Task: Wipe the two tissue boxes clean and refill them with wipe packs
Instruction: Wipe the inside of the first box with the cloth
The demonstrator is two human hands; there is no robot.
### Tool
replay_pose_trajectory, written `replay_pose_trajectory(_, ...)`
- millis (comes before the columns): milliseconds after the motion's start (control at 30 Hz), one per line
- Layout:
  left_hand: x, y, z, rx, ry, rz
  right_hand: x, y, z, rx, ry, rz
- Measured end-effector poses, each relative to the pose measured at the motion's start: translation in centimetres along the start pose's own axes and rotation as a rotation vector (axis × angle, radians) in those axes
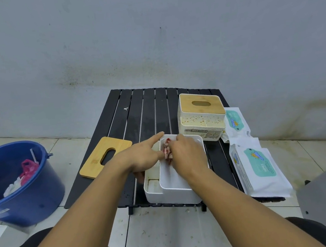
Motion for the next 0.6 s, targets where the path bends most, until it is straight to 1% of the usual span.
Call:
replay_pose_trajectory(67,0.1,0.0,0.0,-0.004,-0.011,-0.001,-0.2,-0.5,-0.2,-0.028,0.055,-0.088)
replay_pose_trajectory(133,0.0,0.0,-0.1,-0.041,-0.029,0.001,-0.1,-0.7,-0.7,-0.016,0.133,-0.114)
replay_pose_trajectory(200,-0.1,0.0,-0.2,-0.057,-0.034,-0.001,0.1,-0.5,-0.9,0.016,0.160,-0.149)
replay_pose_trajectory(233,-0.2,0.0,-0.2,-0.056,-0.034,-0.003,0.3,-0.5,-0.7,0.053,0.131,-0.178)
replay_pose_trajectory(333,-0.5,-0.2,-0.3,-0.074,-0.034,-0.004,0.5,-0.2,0.1,0.175,-0.084,-0.232)
replay_pose_trajectory(367,-0.6,-0.2,-0.3,-0.086,-0.033,-0.003,0.6,-0.1,0.3,0.181,-0.121,-0.244)
replay_pose_trajectory(467,-0.7,-0.3,-0.4,-0.080,-0.042,-0.003,0.7,-0.3,0.4,0.091,-0.097,-0.300)
replay_pose_trajectory(600,-0.6,-0.5,0.2,-0.091,-0.073,-0.051,0.7,-1.5,-0.1,-0.107,0.068,-0.341)
Point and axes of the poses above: each hand's wrist, its own x-axis towards the middle knuckle, its own y-axis out of the palm, z = x × y, the point moved 3 cm from there along x, towards the middle knuckle, and after that the axes turned 7 degrees about y, right-handed, at the moved point
